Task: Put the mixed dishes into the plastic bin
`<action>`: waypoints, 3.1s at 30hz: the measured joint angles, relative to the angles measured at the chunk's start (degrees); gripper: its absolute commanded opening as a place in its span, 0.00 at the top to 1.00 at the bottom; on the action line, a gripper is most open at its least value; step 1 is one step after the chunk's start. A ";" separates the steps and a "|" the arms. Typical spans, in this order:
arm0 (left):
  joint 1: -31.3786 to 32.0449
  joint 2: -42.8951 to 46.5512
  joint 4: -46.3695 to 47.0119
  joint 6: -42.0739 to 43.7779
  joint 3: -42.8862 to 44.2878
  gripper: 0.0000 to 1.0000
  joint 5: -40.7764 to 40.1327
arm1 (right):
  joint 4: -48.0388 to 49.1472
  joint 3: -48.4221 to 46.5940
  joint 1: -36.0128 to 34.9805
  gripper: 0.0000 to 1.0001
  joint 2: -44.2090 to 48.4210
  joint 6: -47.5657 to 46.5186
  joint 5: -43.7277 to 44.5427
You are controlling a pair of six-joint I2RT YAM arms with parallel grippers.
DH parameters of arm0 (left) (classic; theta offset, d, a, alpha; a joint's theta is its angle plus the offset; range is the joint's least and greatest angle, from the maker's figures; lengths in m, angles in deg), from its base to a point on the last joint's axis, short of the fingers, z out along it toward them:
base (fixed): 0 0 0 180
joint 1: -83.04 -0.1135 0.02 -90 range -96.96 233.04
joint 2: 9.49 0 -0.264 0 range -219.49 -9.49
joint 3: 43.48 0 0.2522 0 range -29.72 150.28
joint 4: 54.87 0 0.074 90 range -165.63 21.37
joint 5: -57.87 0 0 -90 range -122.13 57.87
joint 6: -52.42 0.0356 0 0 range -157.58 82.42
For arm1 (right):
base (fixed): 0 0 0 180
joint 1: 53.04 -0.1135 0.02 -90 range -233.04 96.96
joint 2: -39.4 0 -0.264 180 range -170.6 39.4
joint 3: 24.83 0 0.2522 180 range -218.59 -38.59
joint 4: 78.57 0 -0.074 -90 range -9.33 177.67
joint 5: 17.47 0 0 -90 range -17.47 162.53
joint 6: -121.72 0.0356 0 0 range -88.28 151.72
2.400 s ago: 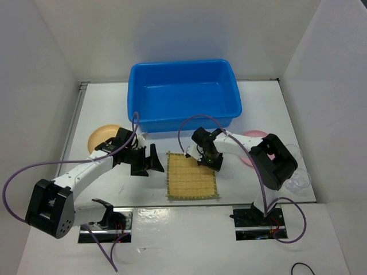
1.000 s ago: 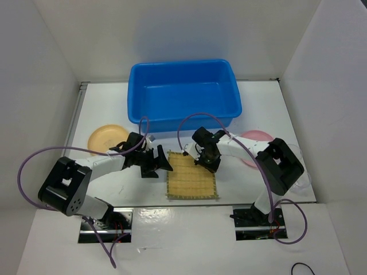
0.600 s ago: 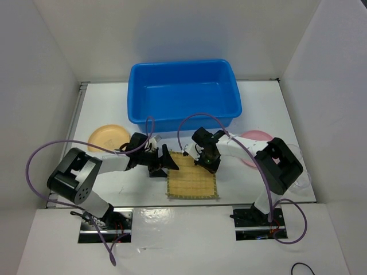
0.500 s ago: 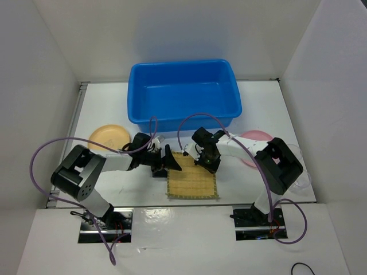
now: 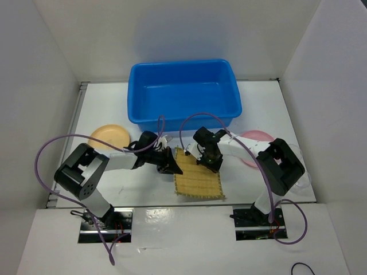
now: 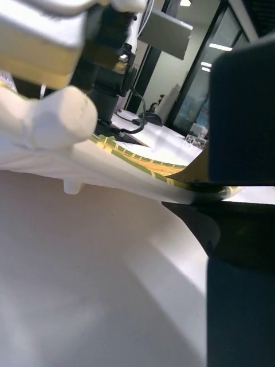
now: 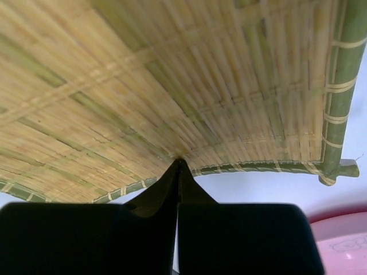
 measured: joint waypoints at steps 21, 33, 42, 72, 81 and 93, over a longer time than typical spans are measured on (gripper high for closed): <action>-1.27 24.20 -39.67 3.98 25.49 1.00 -7.13 | 8.61 -0.22 29.35 0.98 35.63 7.82 10.21; -12.48 -2.19 -37.22 1.84 66.95 1.00 7.10 | 11.87 5.11 32.35 0.98 34.93 12.28 16.79; -15.89 -41.53 -50.21 6.82 108.72 1.00 5.97 | 12.50 5.14 32.35 0.98 35.32 12.63 17.00; -16.46 -77.29 -61.09 2.86 140.85 0.00 6.62 | 13.27 5.38 32.35 1.00 35.85 12.00 14.05; -18.80 -75.49 -70.34 7.04 140.87 0.00 -1.77 | 13.25 5.40 32.35 1.00 34.58 11.10 11.32; -16.24 -49.55 -87.62 16.26 131.67 0.00 -43.23 | 13.22 5.40 32.11 1.00 33.83 10.64 9.55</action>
